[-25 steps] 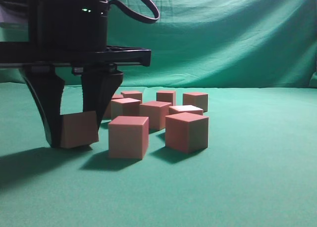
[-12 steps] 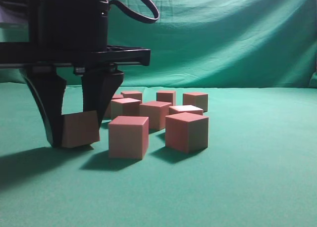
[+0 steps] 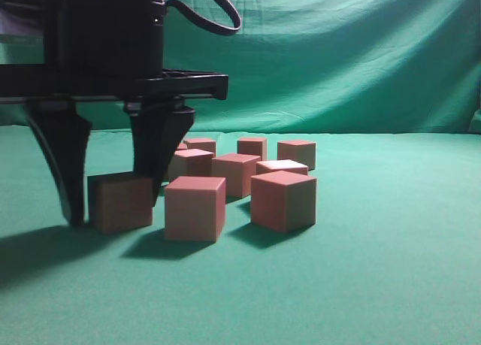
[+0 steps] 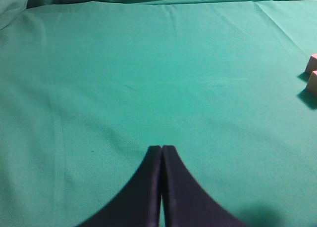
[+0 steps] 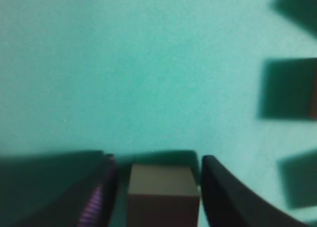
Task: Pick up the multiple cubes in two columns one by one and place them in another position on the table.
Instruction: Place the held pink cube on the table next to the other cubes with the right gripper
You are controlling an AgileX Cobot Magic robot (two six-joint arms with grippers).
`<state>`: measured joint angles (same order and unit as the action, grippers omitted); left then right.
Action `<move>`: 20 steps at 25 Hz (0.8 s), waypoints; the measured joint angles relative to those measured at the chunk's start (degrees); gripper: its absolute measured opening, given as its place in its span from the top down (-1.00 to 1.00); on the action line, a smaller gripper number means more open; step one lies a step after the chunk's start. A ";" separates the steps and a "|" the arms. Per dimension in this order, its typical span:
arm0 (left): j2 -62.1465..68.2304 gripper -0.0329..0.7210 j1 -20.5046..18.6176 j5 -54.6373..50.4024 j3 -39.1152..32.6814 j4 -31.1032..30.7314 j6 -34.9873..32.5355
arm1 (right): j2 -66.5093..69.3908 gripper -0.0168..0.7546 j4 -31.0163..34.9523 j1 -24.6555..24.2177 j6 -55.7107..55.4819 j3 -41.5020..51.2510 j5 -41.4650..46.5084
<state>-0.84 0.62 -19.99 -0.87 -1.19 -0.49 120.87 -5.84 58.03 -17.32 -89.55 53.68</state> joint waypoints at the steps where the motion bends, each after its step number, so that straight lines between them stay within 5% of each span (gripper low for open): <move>1: 0.00 0.91 0.00 0.00 0.00 0.00 0.00 | 0.00 -0.03 0.00 0.00 0.00 0.00 0.00; 6: 0.00 0.91 0.00 0.00 0.00 0.00 0.00 | 0.00 -0.52 0.00 0.00 0.00 0.00 0.16; 20: 0.00 0.91 0.00 0.00 0.00 0.00 0.00 | -6.45 -0.50 -0.37 0.00 3.14 -8.41 1.90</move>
<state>-0.84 0.62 -19.99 -0.87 -1.19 -0.49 114.42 -6.21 58.03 -14.18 -97.96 55.58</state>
